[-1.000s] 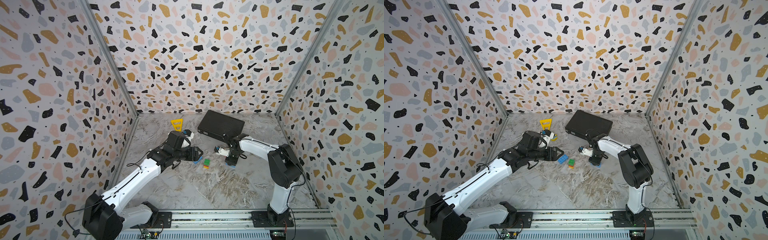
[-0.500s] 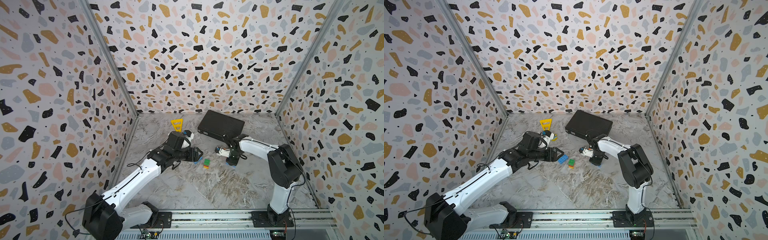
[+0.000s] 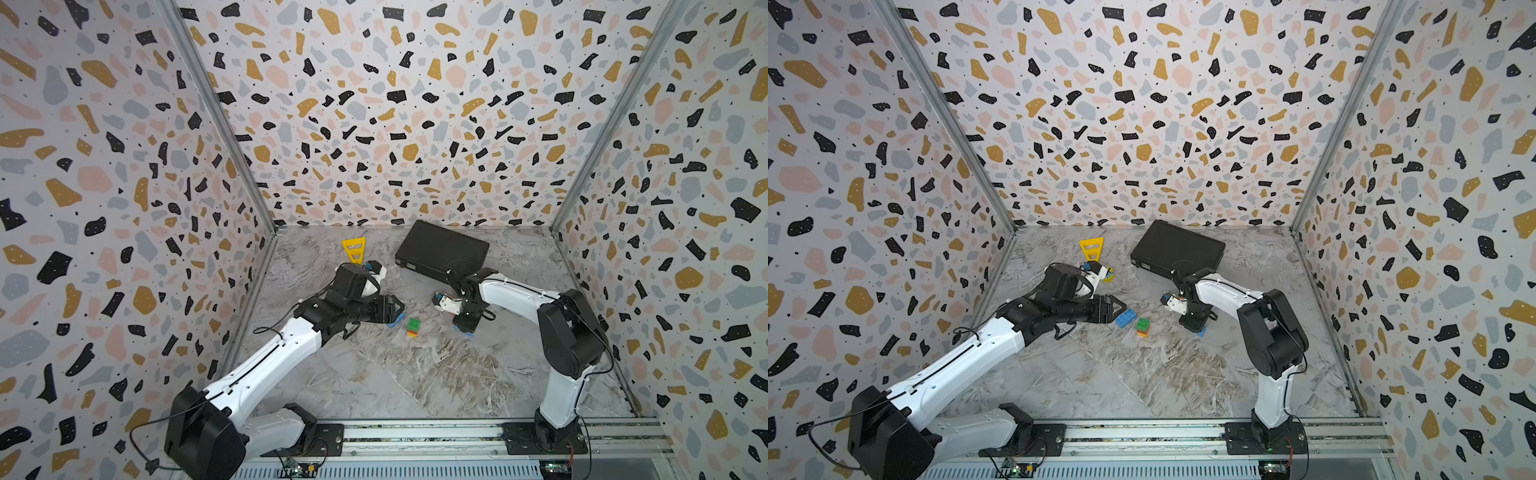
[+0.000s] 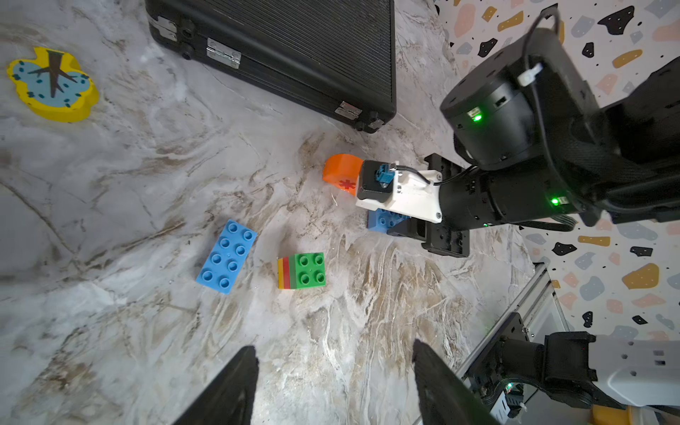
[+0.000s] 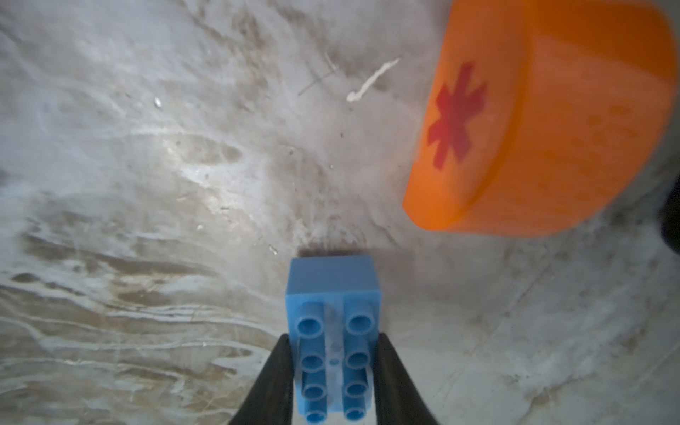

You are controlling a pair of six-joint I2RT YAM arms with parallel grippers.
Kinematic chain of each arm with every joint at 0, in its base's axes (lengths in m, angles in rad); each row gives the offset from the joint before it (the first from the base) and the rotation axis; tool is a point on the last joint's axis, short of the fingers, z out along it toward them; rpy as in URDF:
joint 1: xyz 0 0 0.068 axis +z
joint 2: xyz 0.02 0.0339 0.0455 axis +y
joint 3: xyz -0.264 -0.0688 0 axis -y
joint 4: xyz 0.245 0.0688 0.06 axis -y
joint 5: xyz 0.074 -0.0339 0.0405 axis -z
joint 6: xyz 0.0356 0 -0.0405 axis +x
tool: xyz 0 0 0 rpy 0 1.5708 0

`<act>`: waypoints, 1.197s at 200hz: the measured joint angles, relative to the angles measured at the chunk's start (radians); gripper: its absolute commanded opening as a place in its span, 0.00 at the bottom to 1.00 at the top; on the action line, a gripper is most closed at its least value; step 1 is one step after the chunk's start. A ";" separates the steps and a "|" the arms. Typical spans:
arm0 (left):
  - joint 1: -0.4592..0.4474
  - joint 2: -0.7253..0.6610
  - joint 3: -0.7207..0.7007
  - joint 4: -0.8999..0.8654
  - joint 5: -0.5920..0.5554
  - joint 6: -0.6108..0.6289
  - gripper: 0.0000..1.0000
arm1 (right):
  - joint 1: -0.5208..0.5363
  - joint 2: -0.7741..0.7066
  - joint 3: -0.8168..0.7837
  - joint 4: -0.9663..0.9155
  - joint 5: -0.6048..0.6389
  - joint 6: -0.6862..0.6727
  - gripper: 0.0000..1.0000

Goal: Assemble an ice cream with lego
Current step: Pick up the lego brick from the center of the board, then assemble the lego brick with the lego brick.

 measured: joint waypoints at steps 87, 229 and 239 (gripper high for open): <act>0.174 -0.093 -0.065 -0.038 0.002 -0.053 0.67 | 0.185 -0.105 0.259 -0.181 -0.007 0.071 0.14; 0.430 -0.120 -0.192 -0.003 0.109 -0.173 0.67 | 0.323 0.180 0.529 -0.258 0.004 0.142 0.14; 0.436 -0.121 -0.196 -0.002 0.114 -0.173 0.67 | 0.325 0.187 0.535 -0.257 0.004 0.145 0.14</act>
